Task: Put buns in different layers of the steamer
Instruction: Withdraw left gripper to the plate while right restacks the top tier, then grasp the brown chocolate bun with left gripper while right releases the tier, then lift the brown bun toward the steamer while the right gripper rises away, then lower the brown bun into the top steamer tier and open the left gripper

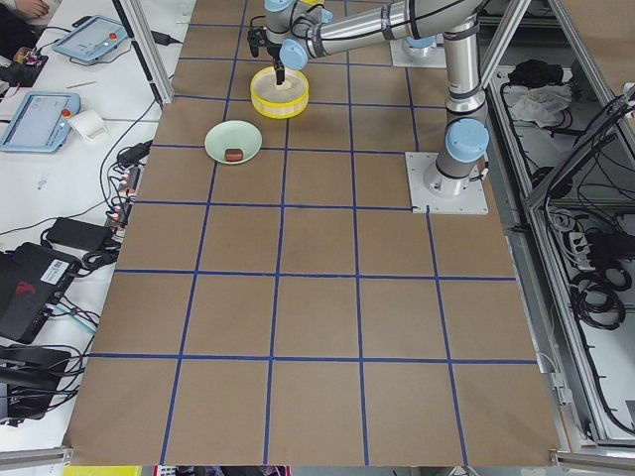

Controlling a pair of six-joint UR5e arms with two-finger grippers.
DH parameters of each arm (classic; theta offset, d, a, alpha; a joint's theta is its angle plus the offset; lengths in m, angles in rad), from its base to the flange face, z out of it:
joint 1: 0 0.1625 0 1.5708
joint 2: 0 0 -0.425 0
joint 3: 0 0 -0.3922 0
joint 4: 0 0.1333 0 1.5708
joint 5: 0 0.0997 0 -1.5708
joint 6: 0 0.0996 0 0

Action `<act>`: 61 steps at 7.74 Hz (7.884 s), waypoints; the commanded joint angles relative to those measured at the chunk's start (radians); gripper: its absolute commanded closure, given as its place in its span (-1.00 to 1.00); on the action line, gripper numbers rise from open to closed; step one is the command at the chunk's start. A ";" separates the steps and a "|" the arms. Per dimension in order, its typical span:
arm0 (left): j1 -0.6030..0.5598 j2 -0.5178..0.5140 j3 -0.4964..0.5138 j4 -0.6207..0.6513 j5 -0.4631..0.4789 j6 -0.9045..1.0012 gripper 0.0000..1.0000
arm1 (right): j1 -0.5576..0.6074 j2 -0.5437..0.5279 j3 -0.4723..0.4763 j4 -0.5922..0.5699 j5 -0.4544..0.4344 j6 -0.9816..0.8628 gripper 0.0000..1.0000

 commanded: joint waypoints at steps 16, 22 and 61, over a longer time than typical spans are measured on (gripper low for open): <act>0.338 -0.238 0.057 0.228 0.147 0.542 -0.52 | 0.453 0.271 0.013 -0.275 0.039 0.708 1.00; 0.338 -0.226 0.057 0.216 0.158 0.569 1.00 | 0.453 0.284 0.044 -0.319 0.045 0.710 1.00; 0.146 0.110 0.046 -0.222 0.082 0.280 -1.00 | 0.258 -0.062 -0.108 0.146 0.009 0.419 -1.00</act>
